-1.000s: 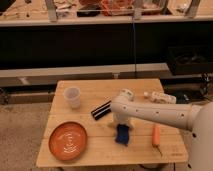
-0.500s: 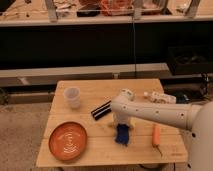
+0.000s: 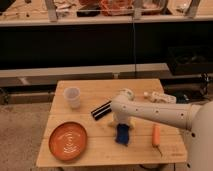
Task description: Wipe the white sponge on the table
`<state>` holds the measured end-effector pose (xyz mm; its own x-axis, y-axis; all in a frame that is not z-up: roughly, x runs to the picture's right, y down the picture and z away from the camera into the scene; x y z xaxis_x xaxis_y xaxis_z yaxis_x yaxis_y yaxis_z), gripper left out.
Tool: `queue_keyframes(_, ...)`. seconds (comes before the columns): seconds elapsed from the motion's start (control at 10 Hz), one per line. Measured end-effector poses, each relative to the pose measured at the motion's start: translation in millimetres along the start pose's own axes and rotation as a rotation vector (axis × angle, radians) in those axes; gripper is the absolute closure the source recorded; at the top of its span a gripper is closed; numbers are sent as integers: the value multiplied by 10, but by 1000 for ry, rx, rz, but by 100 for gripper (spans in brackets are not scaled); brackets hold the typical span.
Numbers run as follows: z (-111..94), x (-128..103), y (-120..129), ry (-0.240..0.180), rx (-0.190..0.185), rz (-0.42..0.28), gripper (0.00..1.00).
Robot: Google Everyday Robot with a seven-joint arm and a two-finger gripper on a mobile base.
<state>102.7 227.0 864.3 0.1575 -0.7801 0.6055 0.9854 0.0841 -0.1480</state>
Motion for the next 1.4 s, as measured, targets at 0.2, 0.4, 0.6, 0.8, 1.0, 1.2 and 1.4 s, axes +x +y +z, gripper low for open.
queue_keyframes(0.2, -1, -2, -2, -1, 0, 0, 20)
queue_keyframes(0.4, -31, -50, -15, -3, 25, 3, 20)
queue_keyframes(0.6, -76, -148, 3, -12, 52, 9, 20)
queue_keyframes(0.8, -101, -211, 5, -17, 66, 15, 20)
queue_keyframes(1.0, -108, -276, 11, -24, 74, 23, 20)
queue_keyframes(1.2, -84, -383, 56, -42, 65, 22, 21)
queue_keyframes(1.4, -66, -539, 66, -63, 31, 27, 34)
